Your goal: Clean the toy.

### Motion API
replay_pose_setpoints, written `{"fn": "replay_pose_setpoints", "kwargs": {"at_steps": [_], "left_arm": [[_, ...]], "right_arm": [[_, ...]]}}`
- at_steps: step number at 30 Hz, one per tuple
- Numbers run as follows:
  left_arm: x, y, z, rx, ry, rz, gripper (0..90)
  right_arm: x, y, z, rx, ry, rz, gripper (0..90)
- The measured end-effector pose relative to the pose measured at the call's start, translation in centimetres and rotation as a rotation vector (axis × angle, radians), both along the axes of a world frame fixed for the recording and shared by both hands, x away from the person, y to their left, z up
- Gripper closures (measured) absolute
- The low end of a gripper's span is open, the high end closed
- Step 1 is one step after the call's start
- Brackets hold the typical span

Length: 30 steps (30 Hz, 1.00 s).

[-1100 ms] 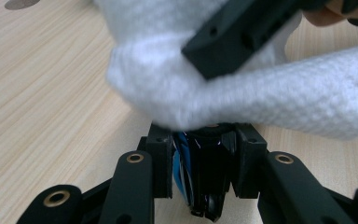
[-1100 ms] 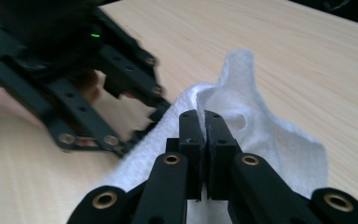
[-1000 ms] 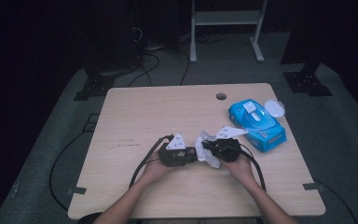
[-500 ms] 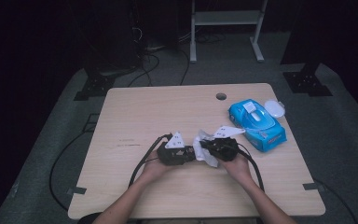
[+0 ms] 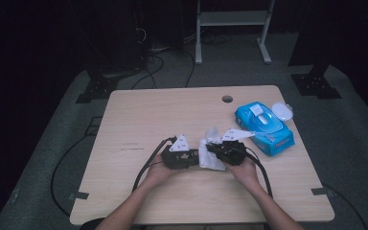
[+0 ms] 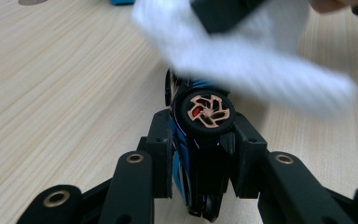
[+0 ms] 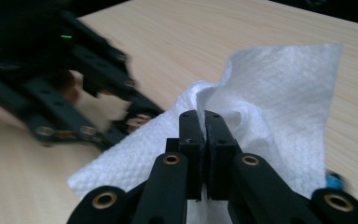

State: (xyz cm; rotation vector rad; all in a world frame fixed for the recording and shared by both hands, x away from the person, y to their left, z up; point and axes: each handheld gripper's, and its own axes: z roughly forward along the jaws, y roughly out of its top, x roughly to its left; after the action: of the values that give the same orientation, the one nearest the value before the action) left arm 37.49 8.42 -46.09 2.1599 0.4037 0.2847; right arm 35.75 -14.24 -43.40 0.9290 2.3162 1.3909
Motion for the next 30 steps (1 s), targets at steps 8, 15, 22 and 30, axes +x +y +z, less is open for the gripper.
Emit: {"fn": "replay_pose_setpoints", "kwargs": {"at_steps": [8,15,22,30], "left_arm": [[0.2,0.5,0.0,0.003,0.001,0.011,65.7],[0.2,0.3,0.0,-0.004,0.001,0.015,65.7],[0.3,0.6,0.0,-0.003,0.005,0.022,65.8],[0.4,0.9,0.1,0.002,-0.003,0.024,65.9]], "right_arm": [[0.1,-0.9,0.0,-0.043,-0.020,-0.037,86.2],[0.2,-2.2,-0.1,0.002,0.002,-0.076,86.3],[-0.1,1.2,0.0,-0.020,-0.017,0.019,86.3],[1.0,-4.2,-0.3,0.007,0.006,-0.131,86.2]]}}
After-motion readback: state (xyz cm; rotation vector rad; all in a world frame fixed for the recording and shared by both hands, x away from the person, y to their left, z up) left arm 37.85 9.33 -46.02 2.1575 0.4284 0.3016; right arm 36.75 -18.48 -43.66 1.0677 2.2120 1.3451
